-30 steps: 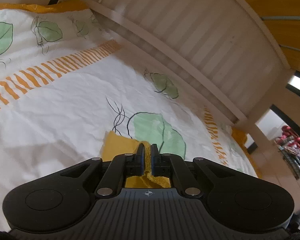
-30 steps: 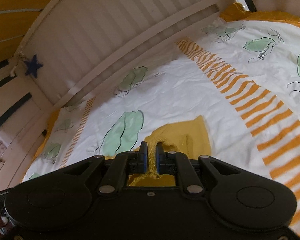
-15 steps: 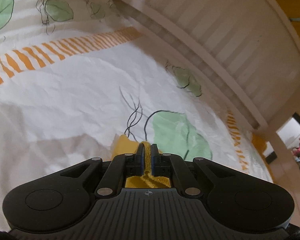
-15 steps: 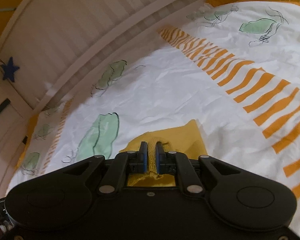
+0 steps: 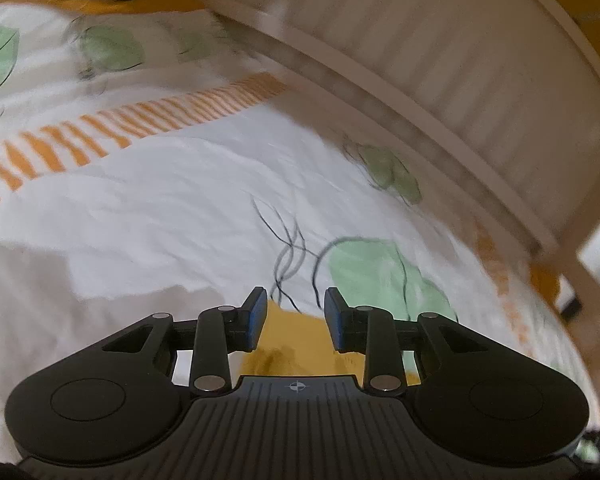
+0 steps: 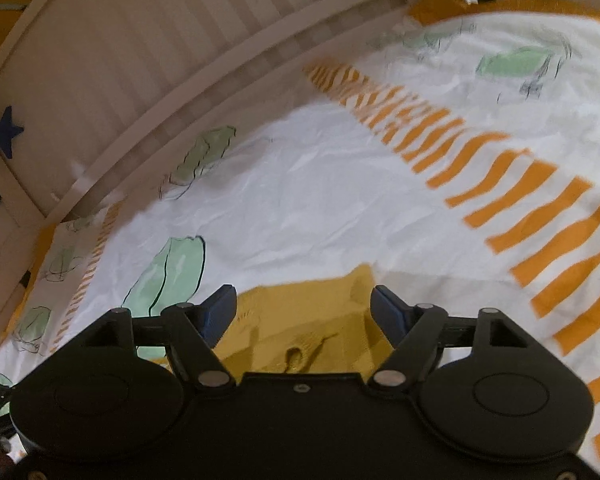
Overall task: Fold small clothes
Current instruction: 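Lay the hem over the collar and open both grippers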
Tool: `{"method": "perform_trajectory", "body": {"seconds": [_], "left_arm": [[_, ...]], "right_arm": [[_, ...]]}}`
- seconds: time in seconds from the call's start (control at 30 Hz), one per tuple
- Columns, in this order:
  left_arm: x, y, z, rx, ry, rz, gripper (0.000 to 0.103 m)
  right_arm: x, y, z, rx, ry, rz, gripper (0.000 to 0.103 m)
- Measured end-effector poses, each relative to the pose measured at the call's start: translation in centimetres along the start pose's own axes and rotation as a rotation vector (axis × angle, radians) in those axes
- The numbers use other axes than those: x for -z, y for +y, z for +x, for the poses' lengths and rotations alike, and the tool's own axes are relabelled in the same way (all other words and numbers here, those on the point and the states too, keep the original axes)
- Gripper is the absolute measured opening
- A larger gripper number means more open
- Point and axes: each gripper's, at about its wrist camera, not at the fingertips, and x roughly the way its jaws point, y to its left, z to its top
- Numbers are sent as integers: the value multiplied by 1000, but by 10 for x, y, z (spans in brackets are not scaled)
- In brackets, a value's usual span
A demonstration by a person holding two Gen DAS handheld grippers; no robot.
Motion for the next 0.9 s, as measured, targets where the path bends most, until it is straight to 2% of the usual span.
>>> {"method": "perform_trajectory", "body": {"seconds": [0.07,0.2,0.37,0.5,0.6,0.77,0.9], "left_arm": [[8,-15,-7,15,24,105,30],[36,-47,-19,55,90,329,31],[68,-64,-24,113,196,479,31],[84,-65,-9,109,277,522,31],[89,-62,4,88,300,508,31],[73,-67,32,77,293,467,31],[55,-69,57,55,300,460,31]], "right_arm": [[0,6,-5,2,5,-45,77],[13,37,-10,-5,54,-216,77],[41,75,-12,-11,122,-431,76],[61,88,-4,6,191,-511,76],[70,90,3,36,220,-551,76],[73,93,18,75,237,-594,76],[58,93,39,88,252,-570,76]]}}
